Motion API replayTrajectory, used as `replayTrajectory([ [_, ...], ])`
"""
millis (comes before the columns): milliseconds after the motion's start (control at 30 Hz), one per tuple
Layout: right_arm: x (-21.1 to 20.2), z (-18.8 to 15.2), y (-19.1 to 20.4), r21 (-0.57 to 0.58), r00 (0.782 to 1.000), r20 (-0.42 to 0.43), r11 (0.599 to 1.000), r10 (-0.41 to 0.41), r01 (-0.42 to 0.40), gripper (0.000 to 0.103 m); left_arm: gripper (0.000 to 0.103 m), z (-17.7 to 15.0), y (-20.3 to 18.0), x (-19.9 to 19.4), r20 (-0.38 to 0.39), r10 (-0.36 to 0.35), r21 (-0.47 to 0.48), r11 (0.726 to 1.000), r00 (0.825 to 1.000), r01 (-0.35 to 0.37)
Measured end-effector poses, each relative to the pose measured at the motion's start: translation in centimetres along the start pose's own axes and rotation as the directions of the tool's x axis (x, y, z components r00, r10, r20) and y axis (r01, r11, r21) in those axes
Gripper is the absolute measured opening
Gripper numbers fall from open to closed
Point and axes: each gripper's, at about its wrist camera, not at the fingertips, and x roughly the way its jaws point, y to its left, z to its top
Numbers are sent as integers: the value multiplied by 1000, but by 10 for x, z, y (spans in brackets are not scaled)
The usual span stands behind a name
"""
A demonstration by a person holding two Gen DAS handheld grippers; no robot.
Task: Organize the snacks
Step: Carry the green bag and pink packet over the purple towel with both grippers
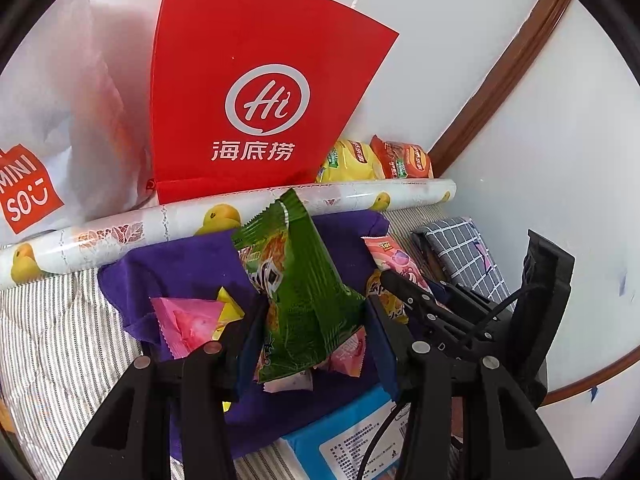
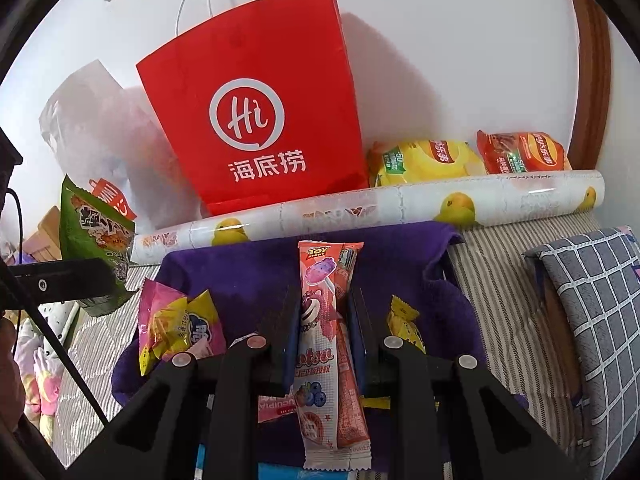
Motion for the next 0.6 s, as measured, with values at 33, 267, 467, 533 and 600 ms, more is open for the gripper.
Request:
replayTrajectory([
  [33,1,0,0,0,1000,-3,1000,-2,2,23,46,0,0,0,-1,0,-1,1000,1000,0],
  [267,4,-2,0,-5,1000,-24,1000,-9,9,23,46,1,4,2,-9,9,-12,1000,1000,-9],
  [467,9,-2,-2,-3,999,-49,1000,-14,14,23,46,1,4,4,-20,13,-17,1000,1000,-14],
  [533,10,-2,-3,-3,998,-56,1000,-14,13,23,46,1,4,4,-23,13,-15,1000,1000,-14],
  [600,11,-2,-2,-5,998,-63,1000,-14,14,23,46,1,3,5,-24,14,-13,1000,1000,-14],
])
